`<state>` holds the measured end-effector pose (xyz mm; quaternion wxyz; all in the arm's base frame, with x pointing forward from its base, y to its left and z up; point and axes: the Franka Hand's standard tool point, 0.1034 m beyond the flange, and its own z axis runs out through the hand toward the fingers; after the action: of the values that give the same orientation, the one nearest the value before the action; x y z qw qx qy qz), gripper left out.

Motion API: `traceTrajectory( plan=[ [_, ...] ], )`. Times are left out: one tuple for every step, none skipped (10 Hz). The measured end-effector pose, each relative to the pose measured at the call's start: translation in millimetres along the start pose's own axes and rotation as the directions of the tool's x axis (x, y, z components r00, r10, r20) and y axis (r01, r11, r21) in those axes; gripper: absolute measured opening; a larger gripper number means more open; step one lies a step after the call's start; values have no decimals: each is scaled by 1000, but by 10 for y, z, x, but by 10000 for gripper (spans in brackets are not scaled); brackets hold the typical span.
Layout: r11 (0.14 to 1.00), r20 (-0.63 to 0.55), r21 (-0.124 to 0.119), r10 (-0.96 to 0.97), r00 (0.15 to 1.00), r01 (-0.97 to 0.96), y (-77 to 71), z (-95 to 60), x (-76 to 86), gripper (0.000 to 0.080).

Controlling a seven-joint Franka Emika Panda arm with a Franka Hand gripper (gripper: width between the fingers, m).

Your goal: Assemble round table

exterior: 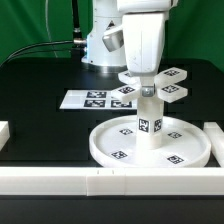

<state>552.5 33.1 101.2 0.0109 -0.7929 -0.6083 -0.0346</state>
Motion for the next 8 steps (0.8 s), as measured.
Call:
traceTrajectory(
  plan=[
    [999,0,0,36,999,-36,0,0,-1,451],
    [995,0,0,100,995,-100,0,1,-2,451],
    [987,-1,1,160,987,-160,-1,1,-2,451],
    [952,-5,4,307,952,-307,0,2,-11,452],
    [905,-9,7,426,905,-426,0,2,-13,452],
    [850,-9,9,527,850,-527,-1,2,-7,452],
    [770,-11,14,638,770,-638,-6,3,6,452],
    [716,-10,15,698,716,-698,-8,4,9,452]
  ],
)
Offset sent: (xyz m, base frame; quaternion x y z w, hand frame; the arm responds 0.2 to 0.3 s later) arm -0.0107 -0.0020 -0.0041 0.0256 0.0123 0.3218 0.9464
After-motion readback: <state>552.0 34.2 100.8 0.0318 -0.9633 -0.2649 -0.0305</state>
